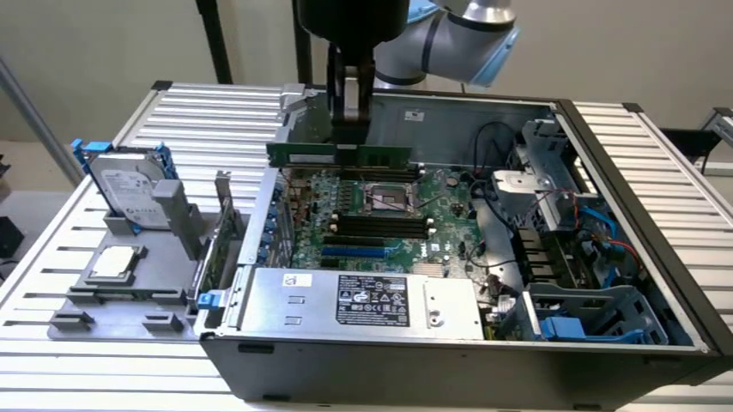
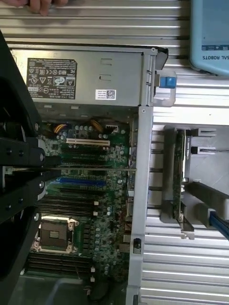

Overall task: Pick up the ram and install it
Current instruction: 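Pick up the ram and move it above insertion slot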

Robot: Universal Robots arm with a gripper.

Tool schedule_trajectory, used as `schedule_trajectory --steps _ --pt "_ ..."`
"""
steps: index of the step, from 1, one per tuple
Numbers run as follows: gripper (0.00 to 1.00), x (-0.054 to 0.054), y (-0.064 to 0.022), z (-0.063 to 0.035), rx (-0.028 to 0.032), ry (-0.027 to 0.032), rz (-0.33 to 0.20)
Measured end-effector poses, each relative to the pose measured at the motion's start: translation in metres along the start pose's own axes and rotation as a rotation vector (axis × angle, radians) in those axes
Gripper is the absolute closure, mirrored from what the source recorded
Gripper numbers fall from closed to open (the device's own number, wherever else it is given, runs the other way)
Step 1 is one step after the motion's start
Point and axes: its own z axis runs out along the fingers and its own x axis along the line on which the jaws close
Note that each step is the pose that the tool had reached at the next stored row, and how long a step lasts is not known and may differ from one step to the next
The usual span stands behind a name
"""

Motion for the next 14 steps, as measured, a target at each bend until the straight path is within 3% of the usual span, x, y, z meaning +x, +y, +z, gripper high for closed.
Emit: schedule_trajectory --steps 14 --pt "0.86 -0.034 -0.0317 0.0096 0.0 -0.0005 0.0"
